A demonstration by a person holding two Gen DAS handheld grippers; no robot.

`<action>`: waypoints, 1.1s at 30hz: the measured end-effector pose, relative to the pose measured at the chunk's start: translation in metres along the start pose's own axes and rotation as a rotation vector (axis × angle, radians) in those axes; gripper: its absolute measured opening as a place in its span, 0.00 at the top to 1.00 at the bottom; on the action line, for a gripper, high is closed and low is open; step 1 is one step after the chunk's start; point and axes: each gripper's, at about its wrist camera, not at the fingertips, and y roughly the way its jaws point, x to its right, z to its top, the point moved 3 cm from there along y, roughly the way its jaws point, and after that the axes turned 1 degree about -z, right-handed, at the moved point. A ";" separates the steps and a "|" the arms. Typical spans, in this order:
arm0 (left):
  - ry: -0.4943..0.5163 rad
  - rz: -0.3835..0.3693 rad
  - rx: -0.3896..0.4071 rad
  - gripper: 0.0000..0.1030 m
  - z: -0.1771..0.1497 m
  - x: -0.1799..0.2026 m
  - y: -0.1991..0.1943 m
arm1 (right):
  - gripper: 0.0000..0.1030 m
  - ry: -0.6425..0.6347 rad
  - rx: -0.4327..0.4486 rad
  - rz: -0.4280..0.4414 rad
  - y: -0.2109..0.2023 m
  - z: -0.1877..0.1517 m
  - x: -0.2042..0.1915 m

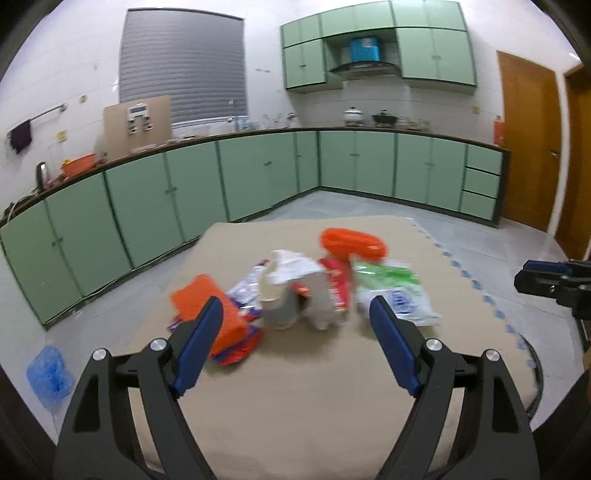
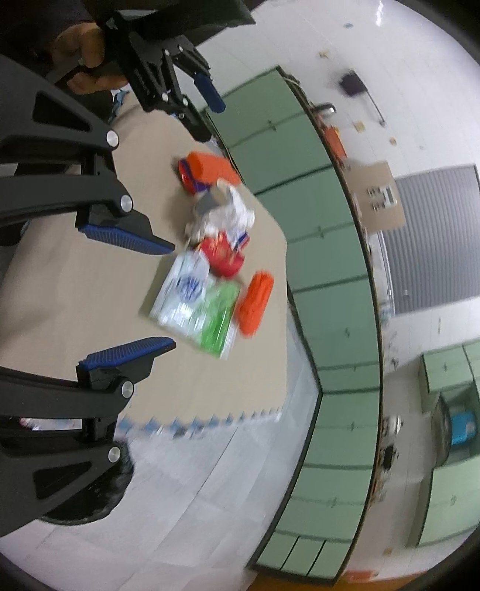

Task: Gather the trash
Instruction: 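Move both open tools back over the trash on the table, then grasp the orange foam net with the left tool while the right tool grasps crumpled white paper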

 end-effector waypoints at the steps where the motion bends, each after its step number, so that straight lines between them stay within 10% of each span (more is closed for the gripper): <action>1: -0.008 0.012 -0.002 0.23 -0.001 -0.008 0.001 | 0.55 -0.017 0.000 0.011 0.007 0.004 -0.009; 23: -0.080 0.005 -0.188 0.33 -0.044 -0.089 0.107 | 0.53 -0.144 -0.105 0.100 0.143 0.017 -0.090; 29: -0.091 -0.006 -0.215 0.53 -0.048 -0.097 0.121 | 0.53 -0.132 -0.120 0.098 0.156 0.015 -0.086; 33: -0.109 -0.019 -0.212 0.94 -0.049 -0.101 0.122 | 0.53 -0.134 -0.123 0.099 0.161 0.016 -0.086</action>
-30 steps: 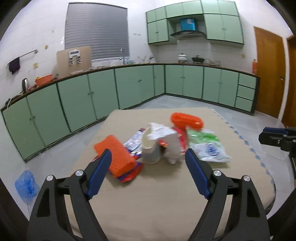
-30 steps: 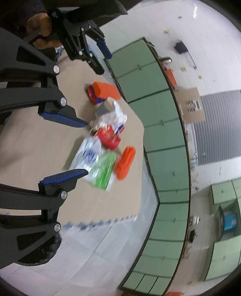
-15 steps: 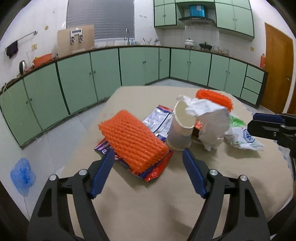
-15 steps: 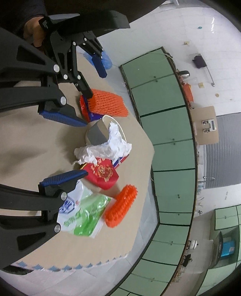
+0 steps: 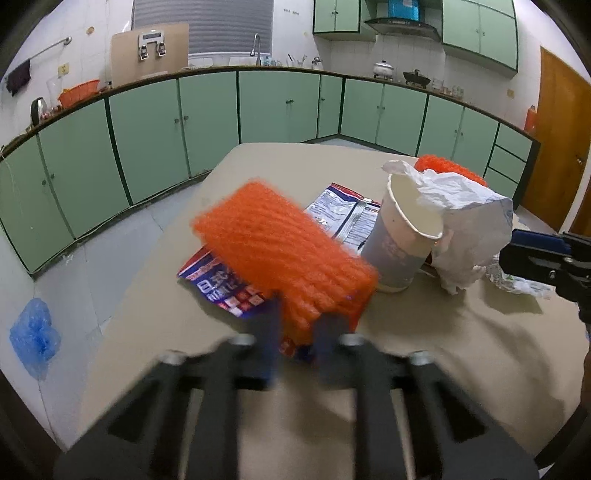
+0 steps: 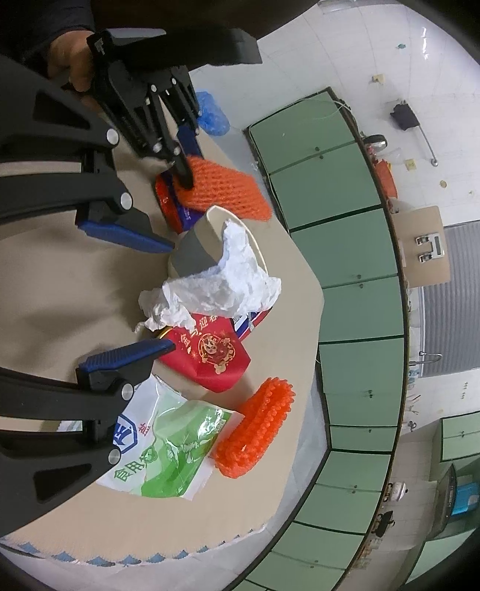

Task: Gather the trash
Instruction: 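Grasp the orange foam net with the left tool while the right tool grasps crumpled white paper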

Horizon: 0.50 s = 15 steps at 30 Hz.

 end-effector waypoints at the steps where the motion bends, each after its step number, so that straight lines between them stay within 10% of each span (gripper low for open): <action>1: -0.008 -0.001 0.016 0.95 0.001 -0.002 -0.004 | 0.53 -0.001 -0.001 0.000 0.002 0.000 0.000; 10: -0.017 -0.012 0.093 0.96 0.003 0.003 -0.031 | 0.55 -0.008 0.001 0.001 0.014 0.009 -0.008; 15: -0.043 -0.008 0.109 0.96 0.004 0.001 -0.043 | 0.79 -0.004 -0.012 -0.002 0.020 0.012 -0.006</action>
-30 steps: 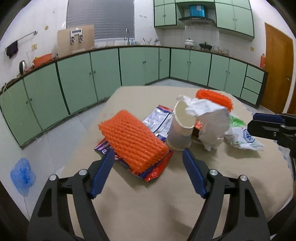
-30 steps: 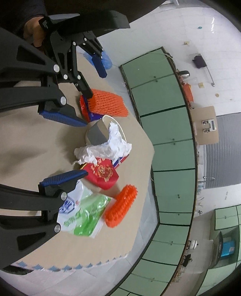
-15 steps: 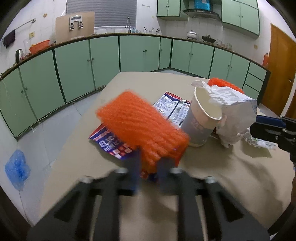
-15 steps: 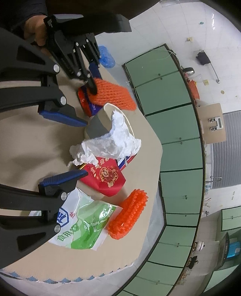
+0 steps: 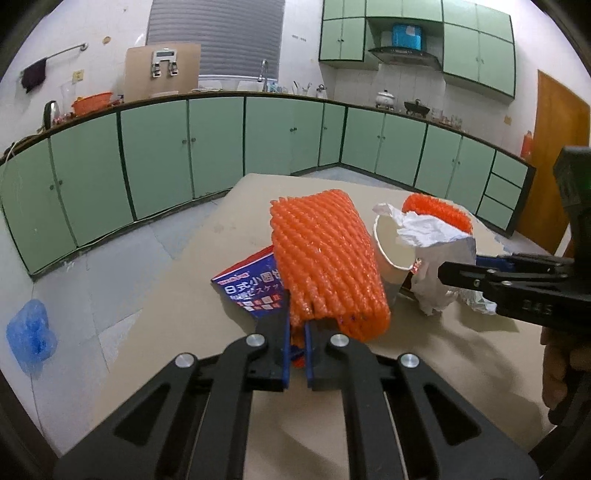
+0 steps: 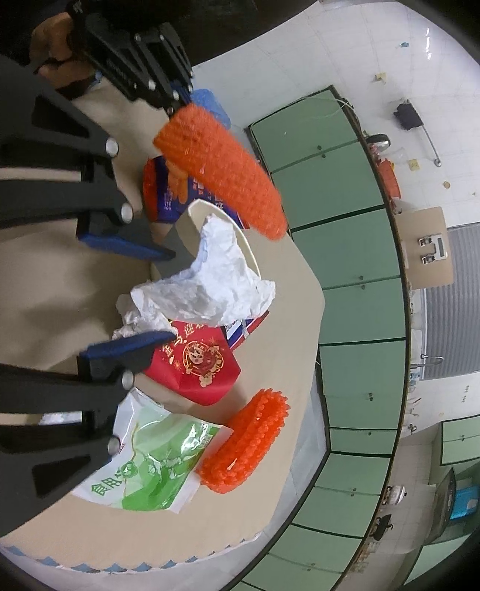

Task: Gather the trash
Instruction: 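Grasp the orange foam net with the left tool while the right tool grasps crumpled white paper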

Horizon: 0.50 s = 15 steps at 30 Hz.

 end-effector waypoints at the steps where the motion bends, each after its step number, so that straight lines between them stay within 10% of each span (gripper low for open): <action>1: -0.010 0.003 0.004 0.96 0.000 -0.002 -0.003 | 0.84 -0.001 -0.002 0.001 0.000 0.000 0.000; 15: -0.051 0.019 0.071 0.96 0.013 -0.004 -0.057 | 0.98 0.031 0.098 -0.028 -0.068 0.007 0.015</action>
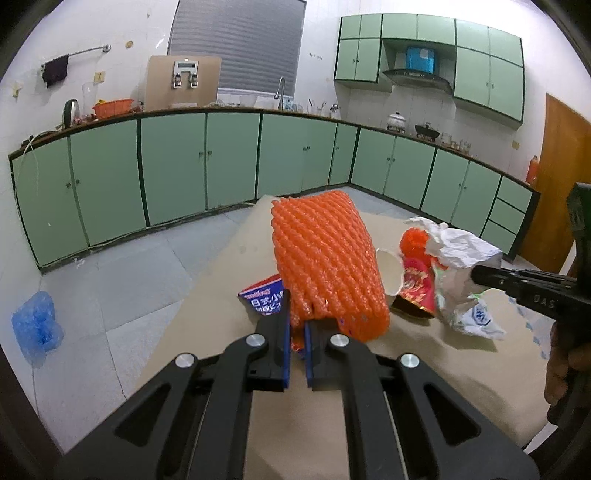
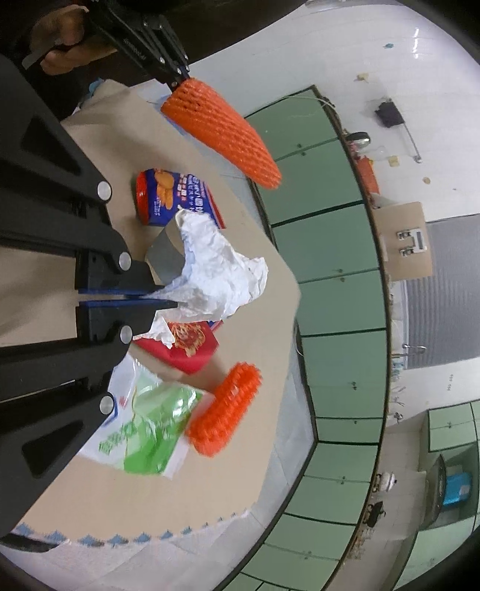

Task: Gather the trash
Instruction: 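Carry the orange net and white paper toward the black trash bin with both tools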

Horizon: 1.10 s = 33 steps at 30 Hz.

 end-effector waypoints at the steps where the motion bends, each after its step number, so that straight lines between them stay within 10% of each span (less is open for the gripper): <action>1: 0.002 -0.002 0.007 0.96 0.003 0.002 -0.005 | 0.98 0.006 0.006 -0.003 -0.006 0.001 0.003; 33: 0.278 -0.407 0.023 0.96 -0.006 0.247 -0.060 | 0.98 0.316 0.100 -0.337 -0.228 -0.101 0.179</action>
